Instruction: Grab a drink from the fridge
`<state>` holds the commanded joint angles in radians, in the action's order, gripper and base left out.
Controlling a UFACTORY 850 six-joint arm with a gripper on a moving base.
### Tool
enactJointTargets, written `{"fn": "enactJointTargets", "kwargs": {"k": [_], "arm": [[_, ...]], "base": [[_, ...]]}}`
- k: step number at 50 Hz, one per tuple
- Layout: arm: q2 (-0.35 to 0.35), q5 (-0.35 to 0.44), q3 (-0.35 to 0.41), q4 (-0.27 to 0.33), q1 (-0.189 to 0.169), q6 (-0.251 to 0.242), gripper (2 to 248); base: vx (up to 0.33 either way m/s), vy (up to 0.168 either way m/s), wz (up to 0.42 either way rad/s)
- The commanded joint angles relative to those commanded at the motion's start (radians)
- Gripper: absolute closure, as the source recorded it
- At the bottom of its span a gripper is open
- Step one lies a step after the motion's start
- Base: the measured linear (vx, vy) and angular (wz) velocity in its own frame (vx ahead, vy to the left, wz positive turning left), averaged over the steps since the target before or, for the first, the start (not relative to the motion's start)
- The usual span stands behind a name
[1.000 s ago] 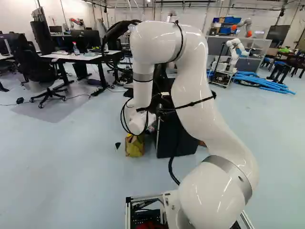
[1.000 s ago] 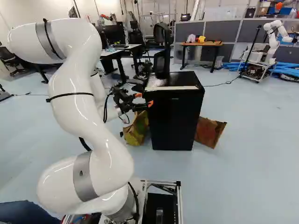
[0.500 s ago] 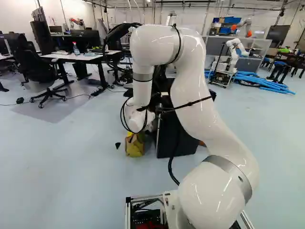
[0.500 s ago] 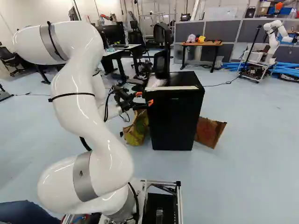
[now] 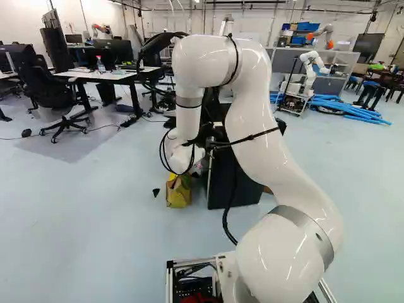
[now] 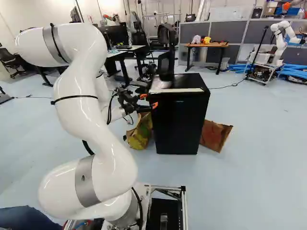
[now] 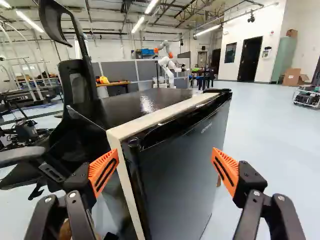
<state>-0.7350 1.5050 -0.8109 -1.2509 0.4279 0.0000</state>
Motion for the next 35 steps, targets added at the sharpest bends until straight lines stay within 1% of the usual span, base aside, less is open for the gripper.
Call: {"fn": "enactJointTargets", "kwargs": {"k": [35], "arm": [[-0.024, 0.000, -0.048, -0.051, -0.011, 0.000, 3]], "base": [[0.000, 0.000, 0.000]]}}
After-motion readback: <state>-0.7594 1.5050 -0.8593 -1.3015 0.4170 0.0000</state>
